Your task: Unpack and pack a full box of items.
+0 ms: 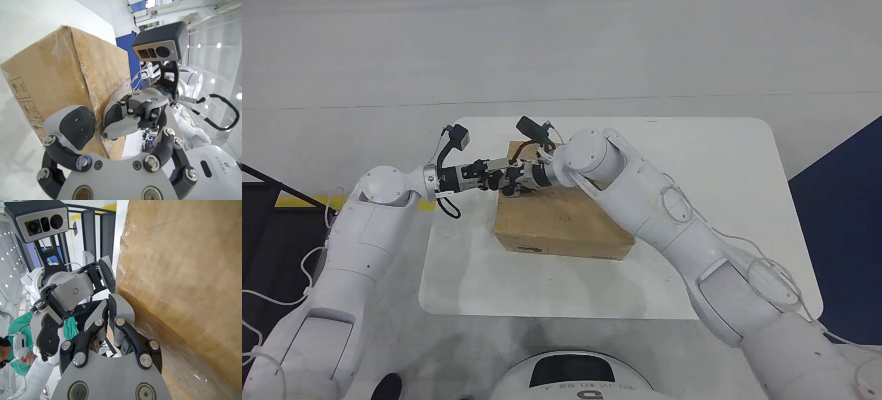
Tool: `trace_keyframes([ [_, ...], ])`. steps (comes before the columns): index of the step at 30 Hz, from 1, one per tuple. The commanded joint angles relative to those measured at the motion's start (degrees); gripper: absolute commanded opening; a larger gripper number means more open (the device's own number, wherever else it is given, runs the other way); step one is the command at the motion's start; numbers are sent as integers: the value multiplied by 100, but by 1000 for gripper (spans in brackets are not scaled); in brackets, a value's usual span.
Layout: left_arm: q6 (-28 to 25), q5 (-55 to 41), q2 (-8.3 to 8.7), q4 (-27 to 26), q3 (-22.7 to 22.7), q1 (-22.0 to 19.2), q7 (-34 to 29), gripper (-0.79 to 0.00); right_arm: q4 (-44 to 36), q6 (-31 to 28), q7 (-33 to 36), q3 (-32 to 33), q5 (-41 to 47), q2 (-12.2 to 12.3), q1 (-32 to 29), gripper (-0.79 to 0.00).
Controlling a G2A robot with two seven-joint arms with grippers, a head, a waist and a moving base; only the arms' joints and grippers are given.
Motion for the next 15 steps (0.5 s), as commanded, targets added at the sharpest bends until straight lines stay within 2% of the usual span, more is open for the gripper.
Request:
trace_keyframes([
  [1, 0, 0, 0, 0, 0, 0, 0, 0, 113, -30, 22, 12, 47, -24, 35, -785],
  [7, 0, 0, 0, 0, 0, 0, 0, 0, 383, 20, 271, 186, 41, 28, 97, -785],
  [15, 0, 0, 0, 0, 0, 0, 0, 0, 114, 189, 559, 475, -339, 270, -154, -785],
])
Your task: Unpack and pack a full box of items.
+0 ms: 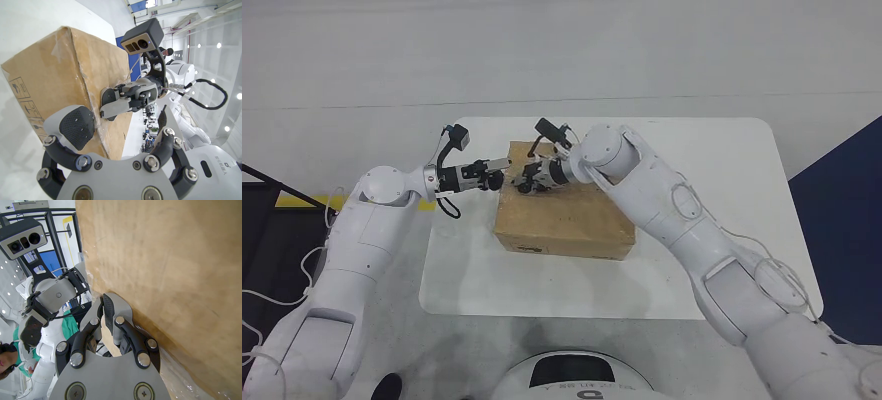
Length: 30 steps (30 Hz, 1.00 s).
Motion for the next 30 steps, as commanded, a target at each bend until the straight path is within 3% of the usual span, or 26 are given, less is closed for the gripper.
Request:
trace_keyframes([
  [1, 0, 0, 0, 0, 0, 0, 0, 0, -148, -13, 83, 157, -55, 92, -97, -785],
  [12, 0, 0, 0, 0, 0, 0, 0, 0, -1597, 280, 451, 1312, -695, 719, -1023, -785],
  [30, 0, 0, 0, 0, 0, 0, 0, 0, -3079, 1191, 1056, 2572, -1647, 1340, -2200, -785],
])
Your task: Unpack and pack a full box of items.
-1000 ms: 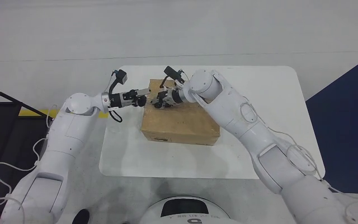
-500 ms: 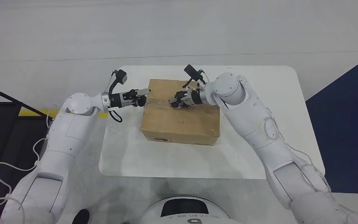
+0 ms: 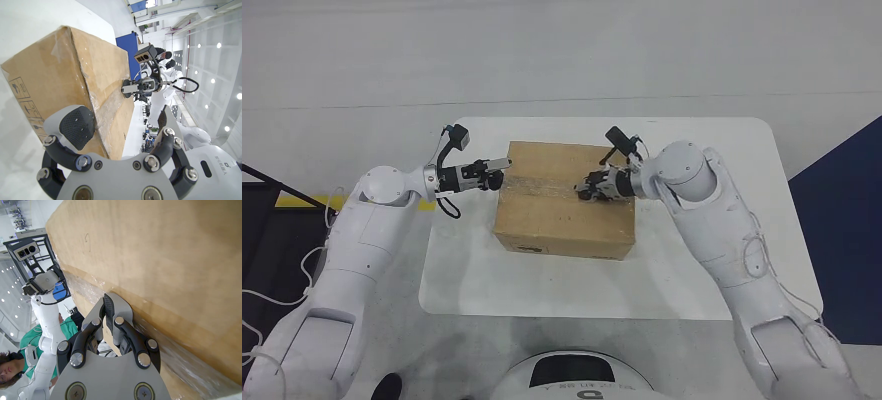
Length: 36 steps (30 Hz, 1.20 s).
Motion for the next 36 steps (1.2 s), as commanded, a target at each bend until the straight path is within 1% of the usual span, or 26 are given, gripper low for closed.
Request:
trace_keyframes([
  [1, 0, 0, 0, 0, 0, 0, 0, 0, -216, 84, -58, 269, -22, 72, -224, -785],
  [8, 0, 0, 0, 0, 0, 0, 0, 0, -987, 317, -212, 1293, 10, 310, -1153, -785],
  [11, 0, 0, 0, 0, 0, 0, 0, 0, -1296, 331, -416, 1801, 204, 380, -1582, -785],
  [14, 0, 0, 0, 0, 0, 0, 0, 0, -1456, 224, -690, 2282, 538, 419, -1944, -785],
  [16, 0, 0, 0, 0, 0, 0, 0, 0, -1482, -180, -838, 2554, 971, 422, -2118, -785],
  [17, 0, 0, 0, 0, 0, 0, 0, 0, -1397, -413, -1025, 2730, 1205, 419, -2185, -785],
  [19, -28, 43, 13, -121, -67, 73, 283, 0, -1218, -973, -1286, 2912, 1699, 398, -2286, -785],
  [20, -59, 4, 33, -192, -155, 128, 404, 0, -1072, -1341, -1480, 3018, 2044, 377, -2324, -785],
  [23, -157, -252, 121, -294, -515, 311, 515, 0, -667, -2193, -1816, 3111, 2647, 337, -2414, -785],
  [26, -264, -383, 230, -348, -920, 501, 580, 0, -280, -2793, -1935, 3149, 3114, 314, -2425, -785],
  [28, -302, -421, 310, -357, -1204, 616, 599, 0, -56, -3035, -1941, 3158, 3354, 306, -2405, -471],
  [29, -315, -387, 337, -358, -1291, 650, 617, 0, 1, -3088, -1925, 3152, 3405, 305, -2400, -43],
  [30, -315, -387, 337, -358, -1291, 650, 617, 0, 1, -3088, -1925, 3152, 3405, 305, -2400, 0],
  [31, -313, -403, 331, -357, -1275, 642, 612, 0, -9, -3086, -1934, 3155, 3398, 305, -2401, -772],
  [32, -316, -392, 341, -358, -1309, 654, 617, -1, 10, -3102, -1927, 3153, 3416, 305, -2399, -750],
  [33, -317, -386, 340, -358, -1306, 656, 618, -1, 10, -3099, -1924, 3152, 3415, 305, -2399, -675],
  [35, -316, -386, 338, -358, -1293, 651, 618, -1, 3, -3090, -1924, 3152, 3407, 305, -2399, -553],
  [36, -315, -386, 337, -358, -1290, 650, 618, -1, 1, -3088, -1924, 3152, 3405, 305, -2400, -473],
])
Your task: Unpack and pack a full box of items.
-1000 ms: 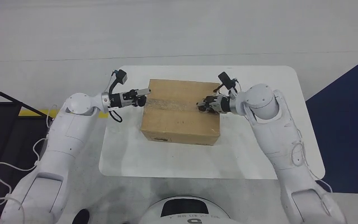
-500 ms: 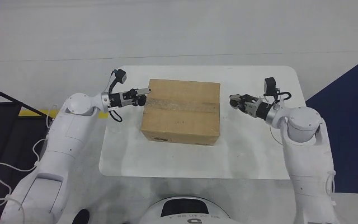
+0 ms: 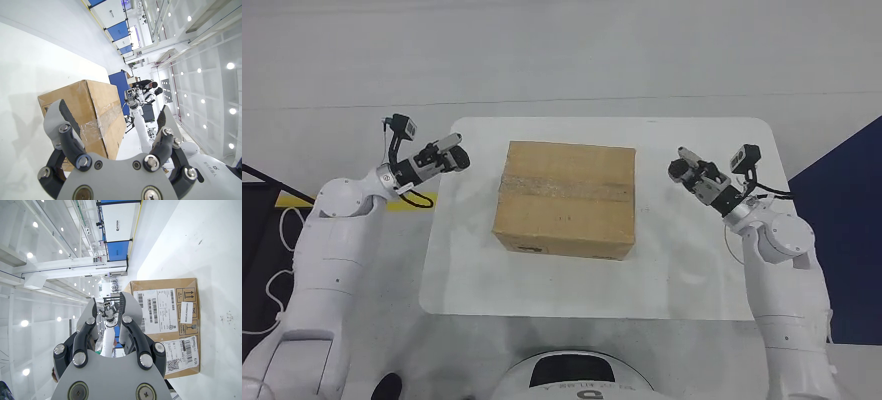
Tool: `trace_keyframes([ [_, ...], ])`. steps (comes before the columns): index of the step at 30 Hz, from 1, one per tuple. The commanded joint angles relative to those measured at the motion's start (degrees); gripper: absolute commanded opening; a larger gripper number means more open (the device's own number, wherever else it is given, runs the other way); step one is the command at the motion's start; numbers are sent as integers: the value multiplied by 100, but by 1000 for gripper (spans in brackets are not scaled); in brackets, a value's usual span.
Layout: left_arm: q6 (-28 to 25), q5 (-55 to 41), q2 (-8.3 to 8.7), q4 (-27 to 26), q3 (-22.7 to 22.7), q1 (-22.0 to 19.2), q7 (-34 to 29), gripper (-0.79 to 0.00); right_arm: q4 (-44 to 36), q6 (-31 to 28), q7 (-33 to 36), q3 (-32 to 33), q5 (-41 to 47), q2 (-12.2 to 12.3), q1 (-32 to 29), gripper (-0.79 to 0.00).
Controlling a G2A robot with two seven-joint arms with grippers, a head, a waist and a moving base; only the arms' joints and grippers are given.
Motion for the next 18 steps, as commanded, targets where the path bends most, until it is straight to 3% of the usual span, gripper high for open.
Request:
trace_keyframes([
  [1, 0, 0, 0, 0, 0, 0, 0, 0, 0, 0, 0, 0, 0, 0, 0, -422],
  [4, 0, -1, 0, 0, 0, 0, -1, -1, 0, 0, 0, 0, 0, 0, 0, -252],
  [9, 0, -1, 0, 0, 0, 0, -1, 0, 0, 0, -1, 0, 0, 0, 0, -58],
  [12, 0, -1, 0, 0, 0, 0, -1, -1, 0, 0, -1, 0, 0, 0, 0, -10],
  [18, 0, -1, 0, 0, 0, 0, -1, -1, 0, 0, -1, 0, 0, 0, 0, -1],
])
